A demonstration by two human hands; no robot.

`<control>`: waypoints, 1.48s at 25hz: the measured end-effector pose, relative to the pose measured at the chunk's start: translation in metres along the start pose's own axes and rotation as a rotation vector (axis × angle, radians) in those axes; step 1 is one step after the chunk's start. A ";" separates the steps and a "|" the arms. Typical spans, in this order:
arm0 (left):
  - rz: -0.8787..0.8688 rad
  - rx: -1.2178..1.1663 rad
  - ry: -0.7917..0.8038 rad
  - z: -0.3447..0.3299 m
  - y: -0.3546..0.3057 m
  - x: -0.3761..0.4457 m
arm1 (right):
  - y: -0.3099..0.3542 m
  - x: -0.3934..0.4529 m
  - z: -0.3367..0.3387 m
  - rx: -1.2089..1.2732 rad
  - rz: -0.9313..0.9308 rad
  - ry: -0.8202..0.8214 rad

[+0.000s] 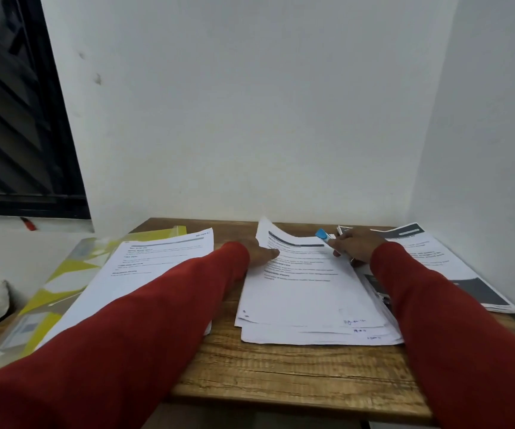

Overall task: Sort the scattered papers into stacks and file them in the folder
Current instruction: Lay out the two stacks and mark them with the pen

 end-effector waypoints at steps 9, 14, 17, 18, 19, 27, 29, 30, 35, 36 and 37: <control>0.059 -0.294 -0.192 0.005 0.002 -0.009 | 0.006 -0.007 -0.009 0.258 0.024 0.026; 0.052 -0.372 -0.104 0.006 -0.004 -0.016 | 0.003 0.002 0.001 0.216 0.002 -0.060; 0.020 -0.474 0.052 0.011 -0.012 -0.017 | 0.005 0.004 -0.001 0.170 -0.032 -0.044; 0.023 -0.533 0.088 0.013 -0.013 -0.018 | 0.006 0.003 -0.002 0.172 -0.039 -0.035; 0.029 -0.587 0.107 0.015 -0.013 -0.017 | 0.008 0.002 -0.002 0.171 -0.038 -0.030; -0.020 -0.390 0.019 0.010 -0.019 -0.030 | 0.008 0.001 -0.006 0.295 -0.035 -0.035; -0.075 -0.168 -0.050 0.002 -0.020 -0.034 | 0.007 0.002 -0.007 0.331 -0.037 -0.027; -0.095 -0.083 -0.071 -0.002 -0.023 -0.036 | 0.007 0.002 -0.007 0.347 -0.038 -0.028; -0.072 -0.097 -0.099 -0.002 -0.039 -0.037 | 0.010 -0.004 -0.006 0.393 -0.047 -0.035; -0.042 -0.152 -0.091 0.001 -0.039 -0.040 | 0.011 -0.006 -0.007 0.391 -0.046 -0.025; -0.017 -0.197 -0.079 0.004 -0.038 -0.039 | 0.012 -0.007 -0.007 0.383 -0.043 -0.018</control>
Point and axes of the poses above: each hand's wrist, its own x-axis towards the middle knuckle, its own z-axis out of the back of the hand, y = z × x, the point moved 1 cm from there along x, towards the middle knuckle, and after that the axes turned 8 degrees about x, right-handed, at the moved point
